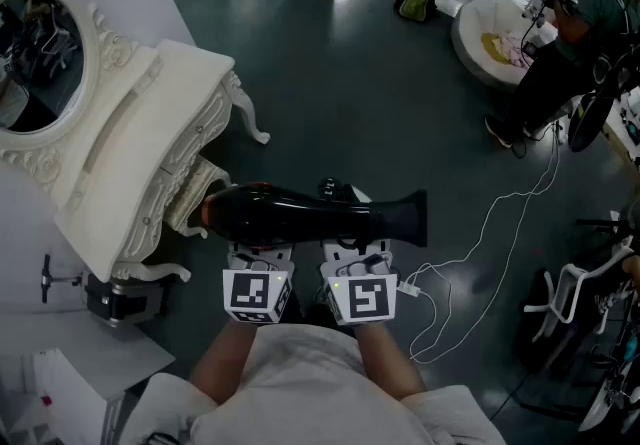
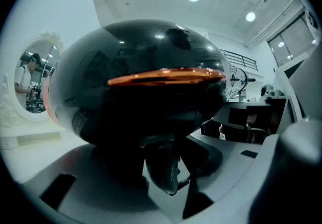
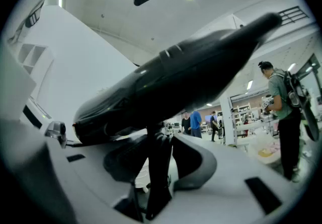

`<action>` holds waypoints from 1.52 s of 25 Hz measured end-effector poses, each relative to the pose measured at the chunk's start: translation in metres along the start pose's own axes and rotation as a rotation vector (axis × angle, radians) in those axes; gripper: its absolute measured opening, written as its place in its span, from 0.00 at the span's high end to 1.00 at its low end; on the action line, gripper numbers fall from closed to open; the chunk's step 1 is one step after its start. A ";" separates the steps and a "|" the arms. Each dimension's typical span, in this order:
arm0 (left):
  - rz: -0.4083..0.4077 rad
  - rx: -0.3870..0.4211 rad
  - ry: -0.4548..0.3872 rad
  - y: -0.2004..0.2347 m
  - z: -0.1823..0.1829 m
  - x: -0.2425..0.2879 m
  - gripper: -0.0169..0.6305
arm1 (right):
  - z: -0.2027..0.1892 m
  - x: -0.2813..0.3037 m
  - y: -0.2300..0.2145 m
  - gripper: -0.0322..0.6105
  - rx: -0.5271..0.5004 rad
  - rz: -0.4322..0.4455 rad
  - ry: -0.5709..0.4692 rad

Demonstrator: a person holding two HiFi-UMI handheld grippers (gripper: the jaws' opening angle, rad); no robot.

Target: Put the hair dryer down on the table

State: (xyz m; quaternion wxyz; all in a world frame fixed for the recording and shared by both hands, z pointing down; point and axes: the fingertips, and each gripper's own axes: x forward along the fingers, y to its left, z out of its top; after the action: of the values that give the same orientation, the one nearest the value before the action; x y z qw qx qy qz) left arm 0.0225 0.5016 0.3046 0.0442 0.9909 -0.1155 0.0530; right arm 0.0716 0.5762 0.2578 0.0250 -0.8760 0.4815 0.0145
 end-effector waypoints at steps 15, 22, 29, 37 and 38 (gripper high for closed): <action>0.143 -0.014 0.004 0.065 -0.010 -0.031 0.68 | -0.015 0.032 0.064 0.70 0.010 0.141 0.012; 0.165 -0.028 0.010 0.081 -0.014 -0.026 0.68 | -0.023 0.048 0.073 0.70 -0.004 0.165 0.040; 0.211 -0.047 0.030 0.113 -0.022 -0.026 0.68 | -0.035 0.076 0.092 0.70 0.009 0.203 0.067; 0.329 -0.066 0.042 0.161 -0.028 -0.044 0.68 | -0.046 0.106 0.137 0.70 0.019 0.327 0.090; 0.341 -0.070 0.044 0.169 -0.031 -0.047 0.68 | -0.050 0.110 0.145 0.70 0.016 0.342 0.093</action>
State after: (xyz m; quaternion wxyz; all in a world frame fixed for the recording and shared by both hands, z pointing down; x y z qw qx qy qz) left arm -0.0652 0.3510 0.3427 0.0718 0.9533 -0.2829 0.0775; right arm 0.0082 0.4025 0.2977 0.0069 -0.7808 0.6242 -0.0261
